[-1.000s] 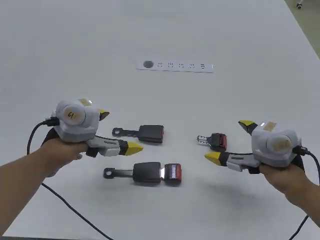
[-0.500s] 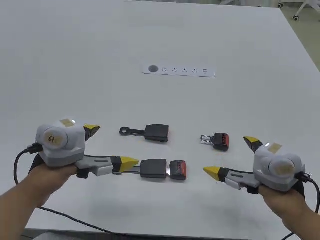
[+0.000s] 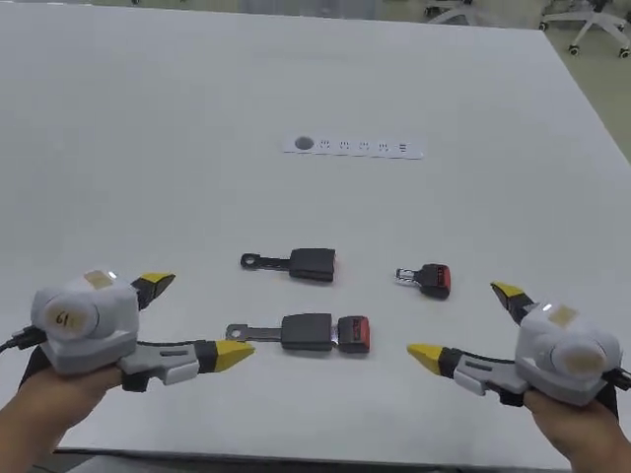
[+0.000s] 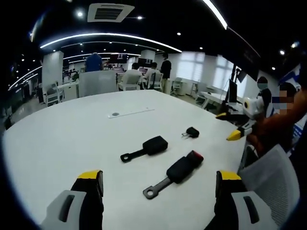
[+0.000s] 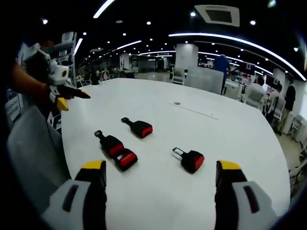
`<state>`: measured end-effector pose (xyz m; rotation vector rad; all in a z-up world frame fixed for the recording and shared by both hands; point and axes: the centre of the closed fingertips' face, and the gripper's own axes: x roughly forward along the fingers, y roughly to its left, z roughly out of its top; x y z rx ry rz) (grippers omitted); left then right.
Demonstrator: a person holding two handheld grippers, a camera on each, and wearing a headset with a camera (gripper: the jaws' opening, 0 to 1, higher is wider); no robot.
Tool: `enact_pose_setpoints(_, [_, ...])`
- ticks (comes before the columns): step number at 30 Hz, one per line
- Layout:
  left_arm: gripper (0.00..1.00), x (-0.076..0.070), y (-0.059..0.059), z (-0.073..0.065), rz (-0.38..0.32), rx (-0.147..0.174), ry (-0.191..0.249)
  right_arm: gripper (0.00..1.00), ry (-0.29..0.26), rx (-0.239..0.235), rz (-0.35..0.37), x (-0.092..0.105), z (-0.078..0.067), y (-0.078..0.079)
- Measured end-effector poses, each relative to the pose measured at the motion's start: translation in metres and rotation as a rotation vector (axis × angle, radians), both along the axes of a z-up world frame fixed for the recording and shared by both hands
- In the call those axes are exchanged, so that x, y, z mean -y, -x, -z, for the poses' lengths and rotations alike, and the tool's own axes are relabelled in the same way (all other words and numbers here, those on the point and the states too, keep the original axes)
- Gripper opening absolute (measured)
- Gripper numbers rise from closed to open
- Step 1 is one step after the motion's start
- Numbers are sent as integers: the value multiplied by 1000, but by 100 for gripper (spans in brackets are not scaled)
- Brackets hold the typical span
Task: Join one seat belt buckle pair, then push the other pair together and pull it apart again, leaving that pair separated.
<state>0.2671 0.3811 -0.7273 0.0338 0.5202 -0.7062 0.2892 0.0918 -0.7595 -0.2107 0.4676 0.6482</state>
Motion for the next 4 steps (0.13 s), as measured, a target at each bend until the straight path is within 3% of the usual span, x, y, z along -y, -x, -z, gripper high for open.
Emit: enact_pose_setpoints(4, [100,-9,3,-5,-35,13,19,95,-6,2,7,2,-1,9])
